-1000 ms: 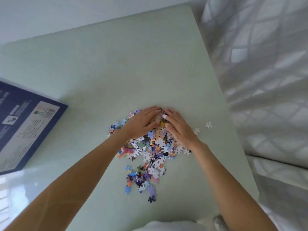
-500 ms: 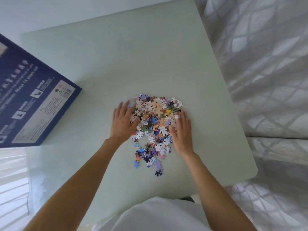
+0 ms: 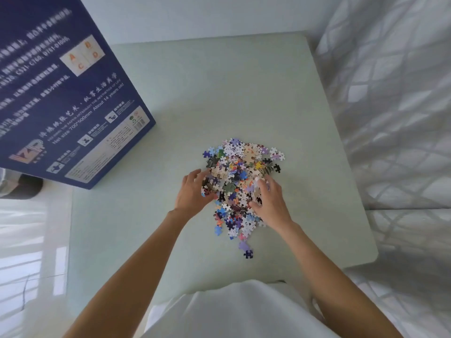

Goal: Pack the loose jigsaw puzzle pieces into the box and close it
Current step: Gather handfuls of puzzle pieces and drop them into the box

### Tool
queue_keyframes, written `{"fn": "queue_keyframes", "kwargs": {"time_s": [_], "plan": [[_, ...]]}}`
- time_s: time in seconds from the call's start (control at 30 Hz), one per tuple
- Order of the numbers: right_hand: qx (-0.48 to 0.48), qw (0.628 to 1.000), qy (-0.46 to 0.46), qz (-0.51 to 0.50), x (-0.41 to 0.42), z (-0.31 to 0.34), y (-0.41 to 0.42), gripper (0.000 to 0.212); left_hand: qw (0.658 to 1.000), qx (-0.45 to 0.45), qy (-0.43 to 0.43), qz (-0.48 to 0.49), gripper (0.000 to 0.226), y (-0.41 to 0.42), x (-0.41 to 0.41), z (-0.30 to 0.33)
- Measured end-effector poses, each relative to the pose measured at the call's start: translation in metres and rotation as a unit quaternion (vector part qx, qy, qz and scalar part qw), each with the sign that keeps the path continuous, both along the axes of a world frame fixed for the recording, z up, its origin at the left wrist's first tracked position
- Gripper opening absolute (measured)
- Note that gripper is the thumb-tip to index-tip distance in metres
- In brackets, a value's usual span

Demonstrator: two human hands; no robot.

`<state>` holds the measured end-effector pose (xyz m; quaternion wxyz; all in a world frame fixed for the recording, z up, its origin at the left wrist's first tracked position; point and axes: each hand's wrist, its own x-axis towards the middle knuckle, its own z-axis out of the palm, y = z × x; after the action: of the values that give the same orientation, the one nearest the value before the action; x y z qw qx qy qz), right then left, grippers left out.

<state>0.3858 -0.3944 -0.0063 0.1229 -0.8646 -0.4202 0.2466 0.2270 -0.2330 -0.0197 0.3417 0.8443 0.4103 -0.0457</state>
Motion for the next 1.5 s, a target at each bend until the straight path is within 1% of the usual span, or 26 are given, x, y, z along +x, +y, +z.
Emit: {"fn": "queue_keyframes", "kwargs": {"time_s": [0.07,0.1,0.2,0.33,0.4,0.6,0.67,0.77,0.83,0.9,1.03,1.1,1.23,1.27,1.33,1.4,1.5], "plan": [[-0.011,0.998,-0.065,0.014,0.002,0.001,0.001,0.064,0.999,0.019,0.028,0.02,0.078,-0.002,-0.005,0.0],[-0.02,0.997,-0.068,0.014,0.002,0.002,0.003,0.067,0.999,0.022,0.04,0.027,0.08,-0.003,-0.006,0.0],[-0.045,0.999,-0.023,0.018,-0.005,0.001,0.016,0.072,0.999,-0.002,0.04,0.037,0.08,-0.005,-0.006,-0.003],[-0.042,0.998,-0.028,0.048,-0.017,-0.003,0.032,0.07,0.997,-0.048,0.014,0.066,0.067,-0.007,0.001,-0.005],[-0.046,0.995,-0.054,0.075,-0.016,-0.002,0.038,0.069,0.994,-0.071,0.001,0.087,0.061,-0.005,0.003,-0.004],[-0.05,0.985,-0.103,0.132,-0.001,-0.002,0.052,0.063,0.992,-0.076,-0.011,0.102,0.047,-0.002,-0.002,-0.007],[-0.043,0.975,-0.146,0.159,0.005,-0.003,0.053,0.062,0.993,-0.068,-0.014,0.1,0.044,-0.003,-0.003,-0.005],[-0.012,0.942,-0.211,0.261,0.014,-0.005,0.06,0.059,0.991,-0.066,-0.011,0.112,0.039,-0.003,-0.005,-0.001],[0.011,0.921,-0.201,0.333,0.02,-0.006,0.068,0.06,0.99,-0.068,0.006,0.127,0.037,-0.002,-0.006,0.002],[0.001,0.913,-0.154,0.378,0.023,-0.004,0.078,0.06,0.989,-0.059,0.022,0.133,0.034,-0.001,-0.007,0.004],[0.008,0.907,-0.101,0.408,0.023,0.006,0.094,0.04,0.988,-0.04,0.028,0.144,0.031,-0.002,-0.012,0.011],[0.013,0.901,-0.103,0.421,0.026,0.004,0.098,0.037,0.986,-0.043,0.02,0.162,0.03,-0.005,-0.015,0.013],[0.054,0.898,-0.123,0.418,0.035,0.001,0.101,0.016,0.981,-0.052,-0.003,0.185,0.027,-0.007,-0.02,0.016],[0.078,0.901,-0.131,0.405,0.036,0.004,0.1,0.012,0.981,-0.047,-0.006,0.186,0.027,-0.007,-0.021,0.018],[0.119,0.916,-0.111,0.366,0.035,0.014,0.096,0.007,0.983,-0.033,-0.009,0.183,0.026,-0.004,-0.026,0.021],[0.145,0.938,-0.082,0.303,0.032,0.023,0.088,0.013,0.984,-0.019,-0.017,0.176,0.025,-0.001,-0.031,0.025],[0.128,0.968,-0.051,0.208,0.024,0.037,0.075,0.024,0.981,0.004,-0.059,0.183,0.022,0.003,-0.038,0.032]]}}
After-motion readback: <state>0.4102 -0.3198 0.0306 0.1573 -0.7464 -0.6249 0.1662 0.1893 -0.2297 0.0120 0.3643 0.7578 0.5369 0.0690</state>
